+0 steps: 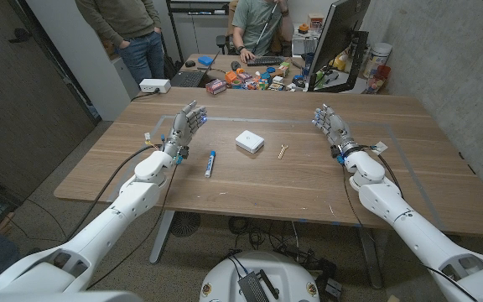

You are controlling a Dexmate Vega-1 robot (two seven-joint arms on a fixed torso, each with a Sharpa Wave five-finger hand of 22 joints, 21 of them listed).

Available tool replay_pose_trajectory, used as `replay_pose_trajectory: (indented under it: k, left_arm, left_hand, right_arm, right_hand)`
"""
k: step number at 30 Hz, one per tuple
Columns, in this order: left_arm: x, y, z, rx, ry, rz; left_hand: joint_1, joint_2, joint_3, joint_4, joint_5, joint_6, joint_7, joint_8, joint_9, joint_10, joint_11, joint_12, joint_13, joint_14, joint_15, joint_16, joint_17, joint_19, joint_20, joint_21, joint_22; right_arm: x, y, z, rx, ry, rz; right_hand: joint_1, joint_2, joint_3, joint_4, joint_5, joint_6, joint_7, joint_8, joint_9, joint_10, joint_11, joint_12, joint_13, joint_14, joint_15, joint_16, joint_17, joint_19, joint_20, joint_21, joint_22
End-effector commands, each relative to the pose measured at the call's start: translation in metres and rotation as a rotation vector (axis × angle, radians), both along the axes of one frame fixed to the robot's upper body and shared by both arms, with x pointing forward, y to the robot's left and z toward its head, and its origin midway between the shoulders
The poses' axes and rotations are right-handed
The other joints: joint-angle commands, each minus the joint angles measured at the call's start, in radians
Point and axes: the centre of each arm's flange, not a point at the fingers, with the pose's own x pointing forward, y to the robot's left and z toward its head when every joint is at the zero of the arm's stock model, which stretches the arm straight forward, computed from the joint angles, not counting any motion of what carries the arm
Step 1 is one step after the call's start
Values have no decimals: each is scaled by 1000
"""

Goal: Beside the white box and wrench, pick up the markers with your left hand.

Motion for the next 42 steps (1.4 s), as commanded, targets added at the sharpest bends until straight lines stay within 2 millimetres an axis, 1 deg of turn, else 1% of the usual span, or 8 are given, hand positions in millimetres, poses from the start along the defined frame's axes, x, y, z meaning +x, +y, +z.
replay_pose_trajectory:
  k: [1,6,8,10,18,25,33,42]
  left_arm:
    - [4,2,-1,27,31,-15]
    - [5,2,-1,34,32,-16]
    - [9,3,4,81,35,-23]
    - [14,4,13,123,18,-23]
    - [36,-5,63,346,-107,-30]
    - [46,-16,83,475,-173,-53]
    - [38,-24,98,692,-290,9]
    - [21,-24,117,920,-387,94]
  left_hand:
    - [4,-6,6,0,6,9,1,6,4,7,0,7,5,9,0,4,5,12,-95,5,5]
    - [4,-6,5,-1,7,9,0,5,4,8,1,7,5,10,-3,5,5,13,-96,5,5]
    - [16,-6,7,-8,10,21,-4,10,4,21,-6,12,5,26,-3,11,5,15,-55,7,5]
    - [28,-5,10,-13,13,48,-7,19,4,51,-11,22,6,55,0,19,4,28,-39,13,6]
    - [52,-3,16,-22,17,76,-8,27,5,67,-9,25,6,74,-2,21,4,50,-49,19,5]
    - [68,-3,20,-29,20,72,-12,24,5,63,-17,21,6,72,-8,17,3,51,-41,18,5]
    - [218,-19,61,-61,46,40,-33,13,7,46,-50,12,9,51,-20,5,2,41,-3,6,2]
    - [395,-67,89,-62,76,-28,-61,3,11,6,-72,14,29,5,-7,0,4,7,34,-4,2]
  right_arm:
    - [-6,4,-5,60,5,-42]
    - [-6,5,-7,57,8,-43]
    - [-6,5,-7,65,12,-44]
    - [-5,5,-7,67,13,-43]
    - [-6,6,-6,78,-5,-61]
    - [-12,7,-8,109,-20,-100]
    - [-14,11,-4,126,-44,-131]
    - [-13,14,0,128,-56,-140]
  right_hand:
    - [9,-1,7,-1,4,10,-3,3,3,4,0,5,5,5,2,4,2,5,-17,4,3]
    - [9,-1,7,-1,5,10,-3,3,3,4,-2,5,5,5,1,4,1,4,-16,4,3]
    - [9,-1,7,-1,5,10,-3,3,3,4,-1,5,5,5,1,4,2,4,-15,4,3]
    - [8,-1,6,-1,5,10,-3,3,3,4,-1,5,5,5,1,4,2,4,-15,4,3]
    - [8,-1,6,-1,5,10,-5,2,3,4,-2,5,5,7,2,5,1,3,-15,4,3]
    - [7,-1,6,-2,5,11,-5,2,3,4,-3,5,5,7,2,5,1,2,-14,3,3]
    - [6,-1,5,-2,6,12,-8,2,3,6,-4,5,5,8,0,6,1,-1,-12,2,3]
    - [4,-2,4,-1,6,13,-10,2,3,7,-5,5,5,9,-1,6,2,-3,-11,2,3]
